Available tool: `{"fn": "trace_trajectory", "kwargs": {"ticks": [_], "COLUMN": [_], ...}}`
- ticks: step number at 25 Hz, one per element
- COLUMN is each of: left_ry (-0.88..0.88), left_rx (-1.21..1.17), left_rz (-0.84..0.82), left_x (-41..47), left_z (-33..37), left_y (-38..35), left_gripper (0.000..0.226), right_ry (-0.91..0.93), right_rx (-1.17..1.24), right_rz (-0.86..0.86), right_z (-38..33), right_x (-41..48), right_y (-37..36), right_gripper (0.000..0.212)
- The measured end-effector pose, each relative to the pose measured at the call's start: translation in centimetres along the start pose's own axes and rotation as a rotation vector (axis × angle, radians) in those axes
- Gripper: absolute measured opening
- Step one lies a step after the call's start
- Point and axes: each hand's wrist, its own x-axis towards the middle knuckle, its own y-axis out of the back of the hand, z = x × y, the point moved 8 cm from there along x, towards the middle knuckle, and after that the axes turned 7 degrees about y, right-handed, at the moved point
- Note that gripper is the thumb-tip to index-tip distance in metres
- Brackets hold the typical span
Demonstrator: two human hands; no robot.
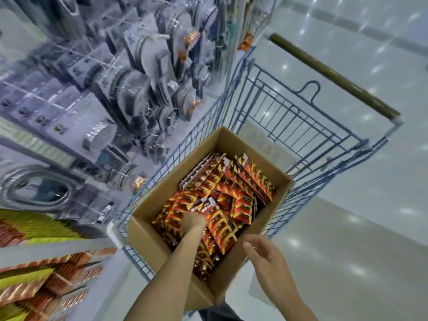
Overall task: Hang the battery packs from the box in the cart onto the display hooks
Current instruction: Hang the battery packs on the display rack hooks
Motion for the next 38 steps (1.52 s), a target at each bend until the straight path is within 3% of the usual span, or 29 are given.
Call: {"fn": "trace_trajectory", "kwargs": {"ticks": [3,7,11,14,16,17,19,21,26,30,32,35,38], "left_ry": [0.004,-0.004,-0.101,-0.246,-0.286,-0.314,-0.349,-0.314,-0.263,-0.269,-0.274,-0.284,-0.286], "left_rx": [0.048,-0.074,-0.273,-0.398,-0.552,-0.621,-0.735,-0.839,-0.938,-0.961,-0.962,-0.993,-1.079], "left_rz": [0.011,0.005,0.109,0.184,0.102,0.044,-0.054,-0.091,-0.064,-0.042,-0.013,-0.002,-0.005], "left_x": [0.4,0.0,-2.5,-5.4,-7.1,-8.3,-10.5,-11.8,-12.5,-12.8,-13.1,-13.1,-13.8], "left_z": [0.3,-0.3,-1.3,-3.1,-4.8,-5.3,-6.4,-8.3,-12.8,-15.0,-15.8,-16.8,-17.7], "left_y": [-0.5,0.3,4.1,8.6,11.2,12.5,14.9,17.0,20.3,20.7,21.0,21.5,22.8], "left_gripper": [0.042,0.042,0.022,0.009,0.015,0.016,0.013,0.012,0.021,0.025,0.028,0.034,0.031], "right_ry": [0.017,0.019,0.012,-0.044,-0.101,-0.092,-0.085,-0.182,-0.306,-0.226,-0.117,-0.01,0.095], "right_rx": [-0.029,-0.025,-0.048,-0.173,-0.282,-0.377,-0.556,-0.521,-0.511,-0.428,-0.413,-0.236,0.044], "right_rz": [-0.017,-0.031,-0.072,-0.176,-0.283,-0.34,-0.402,-0.33,-0.188,-0.088,-0.101,-0.122,-0.175], "right_z": [0.2,-0.3,-0.6,-0.3,0.9,1.9,4.0,4.8,4.7,5.0,4.2,1.8,-3.8], "right_x": [0.1,0.5,3.4,7.1,9.8,11.4,13.7,14.3,13.7,13.7,13.6,11.8,7.4], "right_y": [-0.1,-0.5,-2.0,-4.6,-7.1,-8.6,-11.2,-12.1,-12.4,-12.7,-12.7,-12.2,-10.8], "right_gripper": [0.011,0.013,0.018,0.021,0.018,0.023,0.051,0.079,0.093,0.088,0.07,0.021,0.013]}}
